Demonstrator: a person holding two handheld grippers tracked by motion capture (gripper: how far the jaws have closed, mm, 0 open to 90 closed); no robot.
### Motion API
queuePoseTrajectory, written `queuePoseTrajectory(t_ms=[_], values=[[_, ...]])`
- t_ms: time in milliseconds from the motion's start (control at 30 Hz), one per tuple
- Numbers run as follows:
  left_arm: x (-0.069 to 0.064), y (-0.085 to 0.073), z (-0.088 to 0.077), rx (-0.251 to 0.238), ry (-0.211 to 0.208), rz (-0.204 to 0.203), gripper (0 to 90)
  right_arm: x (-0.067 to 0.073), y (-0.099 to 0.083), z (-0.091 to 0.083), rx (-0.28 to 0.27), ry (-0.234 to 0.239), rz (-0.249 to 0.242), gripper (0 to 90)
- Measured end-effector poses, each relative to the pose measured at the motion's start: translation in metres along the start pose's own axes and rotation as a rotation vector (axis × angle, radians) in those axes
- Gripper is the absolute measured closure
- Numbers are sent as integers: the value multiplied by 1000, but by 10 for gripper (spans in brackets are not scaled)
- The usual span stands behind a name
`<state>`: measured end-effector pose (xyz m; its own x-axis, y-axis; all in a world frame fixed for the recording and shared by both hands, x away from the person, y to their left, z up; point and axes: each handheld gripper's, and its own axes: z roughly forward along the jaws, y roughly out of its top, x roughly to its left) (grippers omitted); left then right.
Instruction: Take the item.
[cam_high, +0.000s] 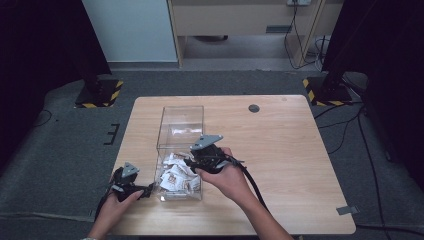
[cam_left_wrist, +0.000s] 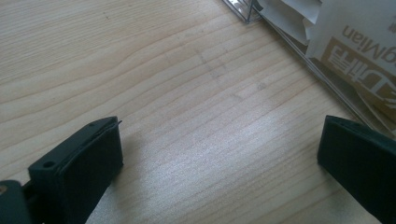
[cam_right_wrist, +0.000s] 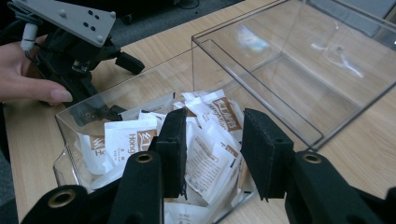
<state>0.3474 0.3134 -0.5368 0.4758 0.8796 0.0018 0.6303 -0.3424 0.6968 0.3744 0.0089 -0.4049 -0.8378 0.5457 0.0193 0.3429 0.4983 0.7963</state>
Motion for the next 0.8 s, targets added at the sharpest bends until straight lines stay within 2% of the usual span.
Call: queuePoseTrajectory(t_ms=[67,367,800], values=[[0,0,0,0,0,0,0,3,0,6,6,14,-2,624],[0,0,0,0,0,0,0,13,-5,27,47,24,-25,632],[0,0,0,1,0,1,0,20,-11,43,78,23,-37,644]])
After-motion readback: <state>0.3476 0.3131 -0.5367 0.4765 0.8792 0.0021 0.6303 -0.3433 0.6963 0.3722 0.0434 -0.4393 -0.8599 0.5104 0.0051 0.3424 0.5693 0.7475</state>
